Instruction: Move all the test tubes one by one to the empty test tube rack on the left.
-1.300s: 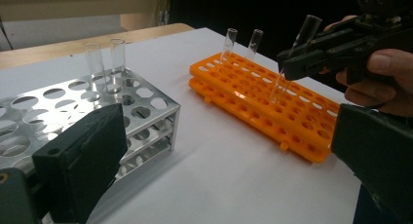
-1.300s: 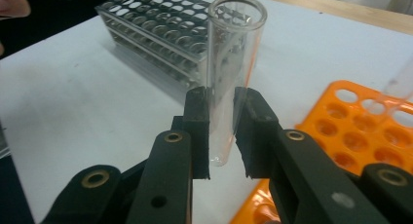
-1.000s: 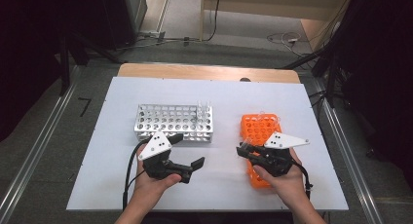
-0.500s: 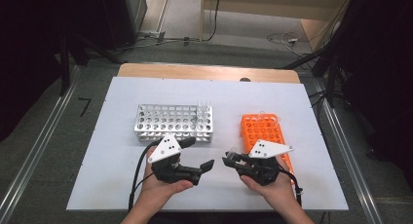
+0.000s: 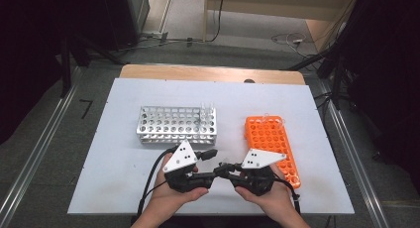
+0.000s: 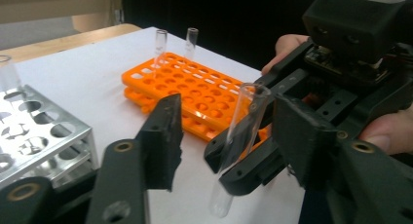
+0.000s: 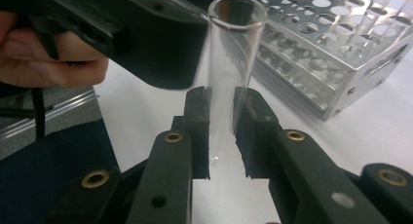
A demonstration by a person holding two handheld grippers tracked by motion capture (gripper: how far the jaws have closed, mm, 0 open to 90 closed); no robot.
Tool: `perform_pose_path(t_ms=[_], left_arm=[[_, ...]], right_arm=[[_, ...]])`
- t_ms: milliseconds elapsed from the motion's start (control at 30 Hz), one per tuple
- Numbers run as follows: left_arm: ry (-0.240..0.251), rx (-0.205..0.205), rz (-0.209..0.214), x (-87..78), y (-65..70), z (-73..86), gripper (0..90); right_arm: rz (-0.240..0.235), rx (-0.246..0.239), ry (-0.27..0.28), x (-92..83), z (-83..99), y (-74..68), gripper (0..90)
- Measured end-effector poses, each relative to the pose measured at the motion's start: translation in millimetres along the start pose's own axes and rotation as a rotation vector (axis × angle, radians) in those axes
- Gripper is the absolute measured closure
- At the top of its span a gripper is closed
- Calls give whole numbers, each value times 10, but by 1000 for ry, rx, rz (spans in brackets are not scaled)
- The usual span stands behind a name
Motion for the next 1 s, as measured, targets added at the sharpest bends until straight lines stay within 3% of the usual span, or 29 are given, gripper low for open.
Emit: perform_pose_path(t_ms=[233, 533, 1000], left_arm=[[-1, 24, 19, 28, 51, 2, 626], [-12, 51, 27, 51, 88, 14, 725], [-1, 57, 23, 39, 75, -9, 756]], right_arm=[[-17, -8, -9, 19, -4, -52, 737], [-34, -13, -15, 14, -12, -81, 737], [-65, -5, -2, -8, -14, -72, 718]])
Point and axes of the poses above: each handheld gripper's, and its own axes: x roughly forward along the jaws, z roughly out of its underside, y roughly to its right, the point moved 6 cm from there along x, roughly forward along the jaws, and after that the axes turned 3 degrees about -y, right-handed, at the moved point
